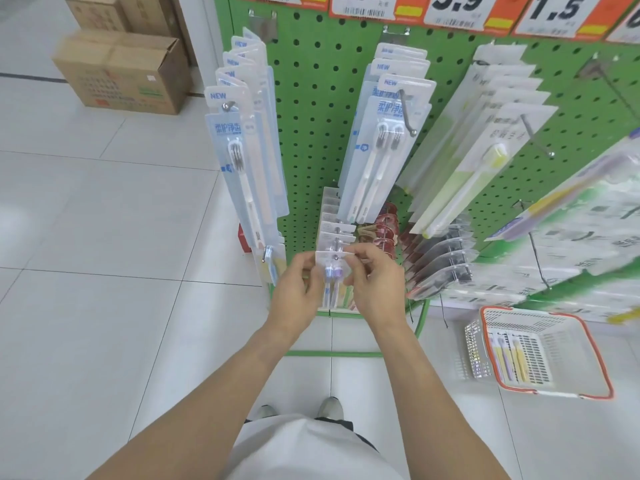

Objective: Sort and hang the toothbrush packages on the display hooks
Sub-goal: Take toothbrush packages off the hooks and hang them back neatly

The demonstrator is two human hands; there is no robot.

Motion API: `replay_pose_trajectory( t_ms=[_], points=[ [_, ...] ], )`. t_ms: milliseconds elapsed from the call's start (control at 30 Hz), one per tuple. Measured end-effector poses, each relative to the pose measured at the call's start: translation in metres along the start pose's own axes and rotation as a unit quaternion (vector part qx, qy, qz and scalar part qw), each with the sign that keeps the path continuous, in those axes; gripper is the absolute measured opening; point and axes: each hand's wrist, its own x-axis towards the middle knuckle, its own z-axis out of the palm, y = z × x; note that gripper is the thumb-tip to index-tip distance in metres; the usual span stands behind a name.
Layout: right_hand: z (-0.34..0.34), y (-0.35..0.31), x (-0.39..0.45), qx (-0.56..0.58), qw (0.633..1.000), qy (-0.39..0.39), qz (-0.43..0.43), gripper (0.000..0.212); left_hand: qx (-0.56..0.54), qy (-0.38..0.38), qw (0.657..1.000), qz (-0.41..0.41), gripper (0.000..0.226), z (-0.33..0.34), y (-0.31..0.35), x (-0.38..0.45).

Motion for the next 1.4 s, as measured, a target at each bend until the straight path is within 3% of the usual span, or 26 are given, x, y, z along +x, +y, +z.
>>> replay_pose_trajectory(
  t_ms=[33, 367, 533, 600, 700, 767, 833, 900, 1067, 1167, 1300, 1400],
  points=[
    [0.0, 0.0, 0.0, 0.011, 1.0, 0.0, 0.004, 0.012, -0.006, 0.015, 1.0, -0.005, 0.009, -0.001, 0.002, 0.002],
    [0.001, -0.012, -0.011, 0.055, 0.998, -0.001, -0.032, 0.023, -0.016, 0.064, 0.998, 0.02, 0.012, -0.014, -0.002, -0.009],
    [0.003, -0.017, -0.039, 0.056, 0.995, 0.067, -0.05, 0.023, -0.012, 0.074, 0.997, 0.018, 0.013, -0.02, -0.002, -0.025],
    [0.005, -0.016, -0.052, 0.073, 0.993, 0.074, -0.056, 0.034, -0.017, 0.085, 0.996, 0.016, 0.013, -0.023, 0.0, -0.031],
    [0.006, -0.007, -0.07, 0.091, 0.994, 0.033, -0.044, 0.036, -0.066, 0.1, 0.993, -0.02, 0.012, -0.025, 0.001, -0.039],
    [0.005, -0.001, -0.075, 0.087, 0.996, -0.035, -0.011, 0.037, -0.12, 0.095, 0.986, -0.062, 0.013, -0.022, 0.0, -0.04],
    [0.004, 0.003, -0.076, 0.121, 0.982, -0.133, 0.062, 0.038, -0.155, 0.096, 0.979, -0.094, 0.014, -0.021, 0.0, -0.04],
    [0.001, 0.007, -0.075, 0.164, 0.96, -0.183, 0.132, 0.034, -0.174, 0.107, 0.972, -0.113, 0.015, -0.022, 0.001, -0.041],
    [0.001, 0.004, -0.078, 0.252, 0.925, -0.231, 0.164, 0.019, -0.22, 0.116, 0.958, -0.144, 0.015, -0.032, 0.005, -0.042],
    [0.004, -0.001, -0.081, 0.241, 0.935, -0.216, 0.144, 0.016, -0.218, 0.09, 0.96, -0.15, 0.019, -0.035, 0.01, -0.043],
    [0.003, -0.002, -0.086, 0.257, 0.933, -0.199, 0.152, 0.017, -0.186, -0.01, 0.975, -0.123, 0.042, -0.04, 0.01, -0.049],
    [0.003, -0.005, -0.089, 0.238, 0.94, -0.196, 0.148, 0.023, -0.2, -0.008, 0.973, -0.118, 0.038, -0.044, 0.009, -0.056]
  ],
)
